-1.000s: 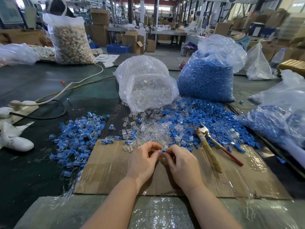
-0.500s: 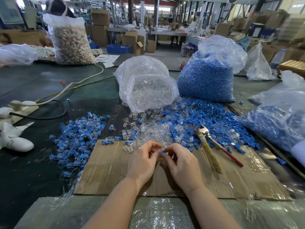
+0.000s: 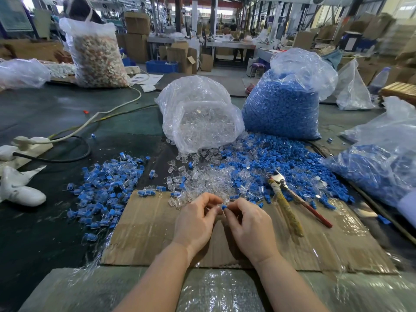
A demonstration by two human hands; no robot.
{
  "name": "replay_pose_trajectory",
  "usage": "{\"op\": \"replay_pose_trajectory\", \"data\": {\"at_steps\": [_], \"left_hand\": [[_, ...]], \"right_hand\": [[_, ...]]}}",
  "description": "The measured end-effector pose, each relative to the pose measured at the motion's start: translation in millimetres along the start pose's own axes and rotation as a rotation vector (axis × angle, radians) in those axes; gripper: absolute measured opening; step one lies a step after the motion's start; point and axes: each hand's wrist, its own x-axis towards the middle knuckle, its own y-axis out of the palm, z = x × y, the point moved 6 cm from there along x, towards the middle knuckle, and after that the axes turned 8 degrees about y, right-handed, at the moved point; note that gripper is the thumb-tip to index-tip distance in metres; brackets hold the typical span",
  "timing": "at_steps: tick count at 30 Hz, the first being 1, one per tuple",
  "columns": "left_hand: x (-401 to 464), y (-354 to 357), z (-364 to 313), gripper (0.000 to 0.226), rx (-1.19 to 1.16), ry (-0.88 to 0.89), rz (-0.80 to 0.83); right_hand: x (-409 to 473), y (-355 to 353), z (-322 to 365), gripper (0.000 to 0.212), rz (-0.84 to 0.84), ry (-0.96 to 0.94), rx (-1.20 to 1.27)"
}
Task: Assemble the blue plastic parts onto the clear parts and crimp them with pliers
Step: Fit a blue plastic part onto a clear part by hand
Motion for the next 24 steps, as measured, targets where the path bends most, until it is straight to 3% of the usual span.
{"op": "replay_pose_trajectory", "data": {"at_steps": [15, 24], "left_hand": [[1.3, -0.6, 2.7, 0.017, -0.058, -0.002, -0.021], [1.3, -1.3, 1.6, 0.013, -0.064, -0.006, -0.014]], "right_hand": [[-1.1, -3.2, 4.4, 0.007, 0.004, -0.049, 0.056], [-0.8, -5.7, 8.3, 0.021, 0.011, -0.092, 0.155]]}}
